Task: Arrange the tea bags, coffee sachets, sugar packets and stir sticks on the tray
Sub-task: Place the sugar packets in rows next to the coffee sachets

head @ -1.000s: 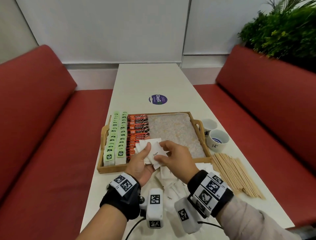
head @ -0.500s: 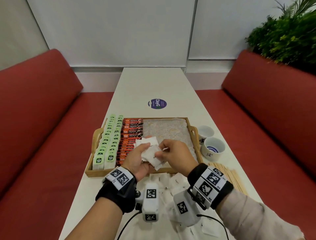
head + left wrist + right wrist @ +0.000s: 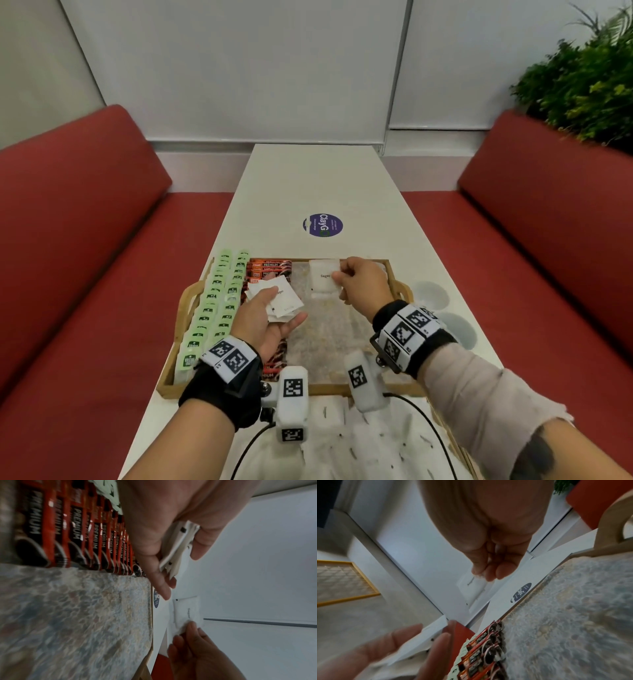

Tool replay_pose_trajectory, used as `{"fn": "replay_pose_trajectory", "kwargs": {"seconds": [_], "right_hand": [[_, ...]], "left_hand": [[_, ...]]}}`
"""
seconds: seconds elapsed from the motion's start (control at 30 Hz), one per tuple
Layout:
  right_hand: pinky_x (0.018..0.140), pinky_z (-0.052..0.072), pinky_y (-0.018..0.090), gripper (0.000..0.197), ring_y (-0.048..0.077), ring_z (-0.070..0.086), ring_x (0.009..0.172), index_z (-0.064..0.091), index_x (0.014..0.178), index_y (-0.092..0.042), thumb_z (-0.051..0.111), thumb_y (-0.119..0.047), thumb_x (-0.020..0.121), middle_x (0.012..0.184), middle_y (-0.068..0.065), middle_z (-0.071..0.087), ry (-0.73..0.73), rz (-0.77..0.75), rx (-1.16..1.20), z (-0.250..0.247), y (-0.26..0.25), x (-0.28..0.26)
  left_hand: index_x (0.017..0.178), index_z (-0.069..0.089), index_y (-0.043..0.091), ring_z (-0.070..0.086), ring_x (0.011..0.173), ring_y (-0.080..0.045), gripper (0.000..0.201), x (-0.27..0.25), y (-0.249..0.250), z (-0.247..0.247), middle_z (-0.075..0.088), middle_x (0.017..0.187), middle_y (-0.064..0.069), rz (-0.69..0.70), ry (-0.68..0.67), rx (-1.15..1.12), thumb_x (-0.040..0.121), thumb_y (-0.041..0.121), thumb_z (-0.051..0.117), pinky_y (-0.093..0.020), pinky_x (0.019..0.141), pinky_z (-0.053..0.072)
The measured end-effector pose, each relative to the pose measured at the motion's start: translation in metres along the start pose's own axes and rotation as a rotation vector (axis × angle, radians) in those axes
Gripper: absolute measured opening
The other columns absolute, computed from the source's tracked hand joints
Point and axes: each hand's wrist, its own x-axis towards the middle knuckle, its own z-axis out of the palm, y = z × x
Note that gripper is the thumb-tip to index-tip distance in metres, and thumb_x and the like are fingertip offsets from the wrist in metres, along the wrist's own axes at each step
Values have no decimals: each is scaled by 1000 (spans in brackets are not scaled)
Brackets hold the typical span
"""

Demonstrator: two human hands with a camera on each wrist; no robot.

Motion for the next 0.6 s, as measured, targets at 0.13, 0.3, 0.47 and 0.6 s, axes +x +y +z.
{"fn": "replay_pose_trajectory", "kwargs": {"seconds": [0.13, 0.3, 0.47, 0.6], "right_hand": [[66, 53, 36, 18, 20, 59, 54, 52, 76, -11, 57, -8, 93, 68, 6, 57, 15, 43, -56, 19, 4, 49], [79, 55, 38, 10, 31, 67, 77, 56, 81, -13, 60, -12, 90, 85, 11, 66, 31, 98, -167, 43, 13, 101], [82, 49, 33, 8, 24, 60, 88, 66, 92, -6, 63, -13, 88, 84, 5, 59, -9, 139, -306, 63, 30, 131], [84, 51, 35, 8, 29, 62, 96, 66, 92, -8, 63, -14, 88, 94, 10, 66, -19, 153, -331, 77, 36, 139]], "left_hand": [[103, 57, 8, 59, 88, -31, 11, 25, 11, 2, 61, 96, -16, 2, 9, 16, 96, 10, 48, -47, 64, 56], [111, 59, 15, 60, 89, -29, 20, 51, 26, 3, 63, 98, -14, 47, -11, 10, 97, 9, 47, -45, 66, 56], [107, 63, 23, 60, 90, -28, 25, 67, 32, -1, 63, 104, -12, 58, -39, -13, 97, 9, 44, -43, 66, 57], [107, 63, 23, 60, 92, -28, 26, 73, 33, -3, 63, 103, -11, 62, -41, -24, 97, 8, 44, -44, 68, 56]]}}
